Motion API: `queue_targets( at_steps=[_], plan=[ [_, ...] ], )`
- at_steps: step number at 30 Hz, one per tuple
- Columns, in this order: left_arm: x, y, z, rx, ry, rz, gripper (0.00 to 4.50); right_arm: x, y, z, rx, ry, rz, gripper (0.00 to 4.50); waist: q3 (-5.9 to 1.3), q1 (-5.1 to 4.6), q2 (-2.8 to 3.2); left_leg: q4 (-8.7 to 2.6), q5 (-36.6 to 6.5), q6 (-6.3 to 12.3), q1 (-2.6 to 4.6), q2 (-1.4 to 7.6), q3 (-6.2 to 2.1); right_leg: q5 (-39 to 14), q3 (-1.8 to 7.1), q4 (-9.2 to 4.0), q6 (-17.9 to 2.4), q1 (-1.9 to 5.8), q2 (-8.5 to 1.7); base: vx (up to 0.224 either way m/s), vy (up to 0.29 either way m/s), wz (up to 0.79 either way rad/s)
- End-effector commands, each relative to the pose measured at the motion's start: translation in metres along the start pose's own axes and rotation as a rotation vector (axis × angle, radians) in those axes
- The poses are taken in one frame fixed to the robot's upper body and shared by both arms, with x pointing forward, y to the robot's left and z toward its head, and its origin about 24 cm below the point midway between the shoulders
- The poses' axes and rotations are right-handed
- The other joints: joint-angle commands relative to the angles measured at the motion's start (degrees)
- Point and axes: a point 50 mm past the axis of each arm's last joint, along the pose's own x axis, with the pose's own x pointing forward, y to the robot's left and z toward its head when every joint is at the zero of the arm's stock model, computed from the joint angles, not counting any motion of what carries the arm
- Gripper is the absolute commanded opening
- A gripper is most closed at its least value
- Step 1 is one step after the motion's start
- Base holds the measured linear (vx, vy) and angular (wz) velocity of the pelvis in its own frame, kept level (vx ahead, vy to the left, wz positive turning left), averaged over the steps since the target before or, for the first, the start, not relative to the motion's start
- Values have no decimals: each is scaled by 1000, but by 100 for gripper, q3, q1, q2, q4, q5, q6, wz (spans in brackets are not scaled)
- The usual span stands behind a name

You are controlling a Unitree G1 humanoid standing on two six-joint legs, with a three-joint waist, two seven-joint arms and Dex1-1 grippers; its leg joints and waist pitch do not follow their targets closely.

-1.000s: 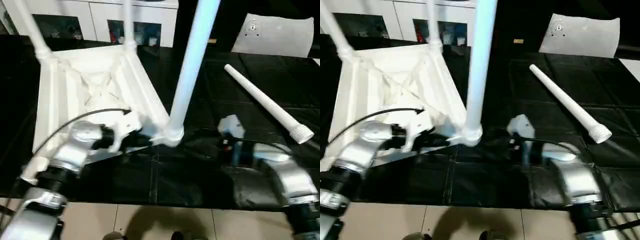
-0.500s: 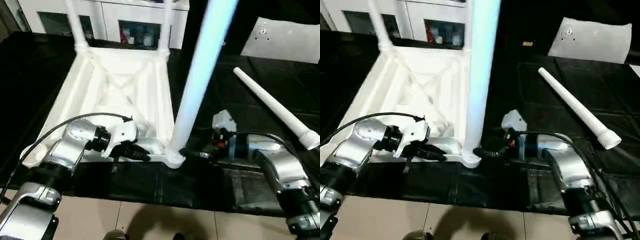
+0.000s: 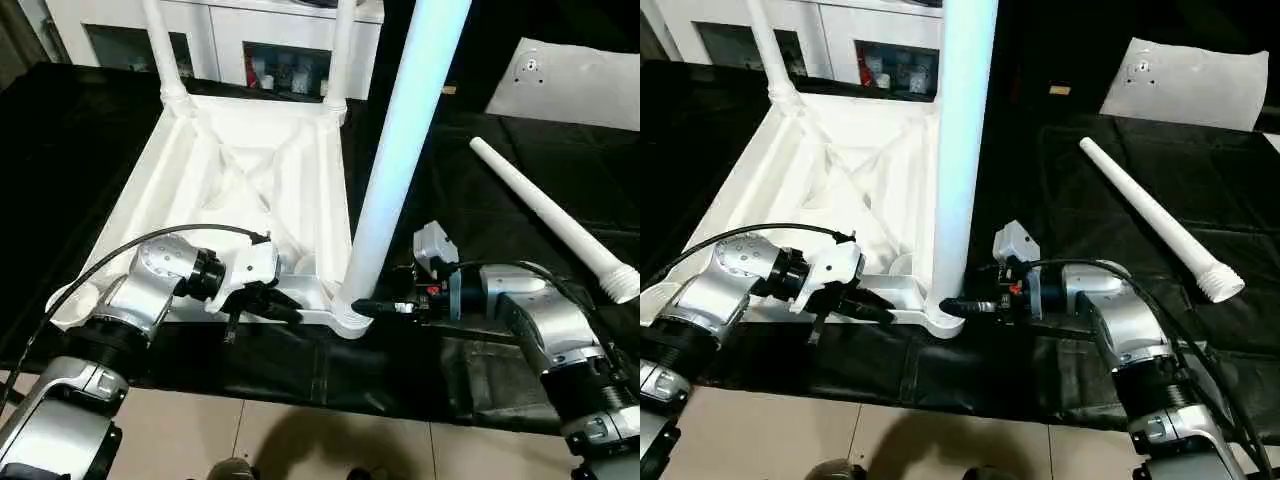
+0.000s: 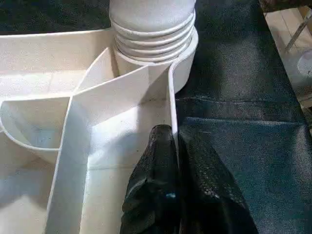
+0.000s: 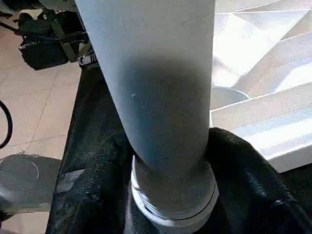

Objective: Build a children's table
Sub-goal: Rotate leg to tighten

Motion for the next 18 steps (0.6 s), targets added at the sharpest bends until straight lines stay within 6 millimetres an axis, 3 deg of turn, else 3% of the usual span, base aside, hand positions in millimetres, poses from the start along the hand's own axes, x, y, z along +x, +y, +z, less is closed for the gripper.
queue_targets(
  at_steps=[1,6,9,12,15,16,17,18],
  plan=[
    [15,-10,-5,22,71,-154,0,4,-1,4,-25,-2,18,210,-367,-36,6,-351,-334,492,4,284,14,-289,322,-363,-1454,347,-425,0,0,0],
    [15,-10,-7,28,84,-157,0,7,1,2,-34,0,34,198,-357,-32,4,-357,-417,454,-7,279,15,-415,321,-379,-1417,348,-429,0,0,0],
    [15,-9,-7,26,85,-146,0,10,4,-1,-25,1,47,196,-348,-24,47,-372,-525,383,3,289,5,-569,322,-391,-1393,340,-430,0,0,0],
    [16,-8,-8,16,82,-118,0,12,7,-3,-17,-1,50,195,-349,-29,43,-375,-547,348,2,289,7,-493,326,-392,-1403,343,-423,0,0,0],
    [22,2,-6,-66,53,50,0,18,16,-14,61,-29,-10,195,-337,-11,59,-386,-607,335,32,302,14,-469,335,-404,-1416,325,-420,0,0,0],
    [23,3,-6,-71,49,62,0,19,16,-15,65,-32,-20,195,-319,-9,58,-396,-678,312,38,305,14,-571,336,-416,-1414,314,-423,0,0,0],
    [29,9,-2,-110,17,145,0,24,20,-22,89,-55,-89,195,-281,-6,56,-423,-1051,199,62,299,24,-1252,338,-501,-1290,285,-441,0,0,0],
    [33,12,2,-134,-6,186,0,28,22,-25,109,-68,-118,195,-257,-13,59,-437,-1194,153,61,297,23,-1601,332,-543,-1199,280,-452,0,0,0]
  ],
)
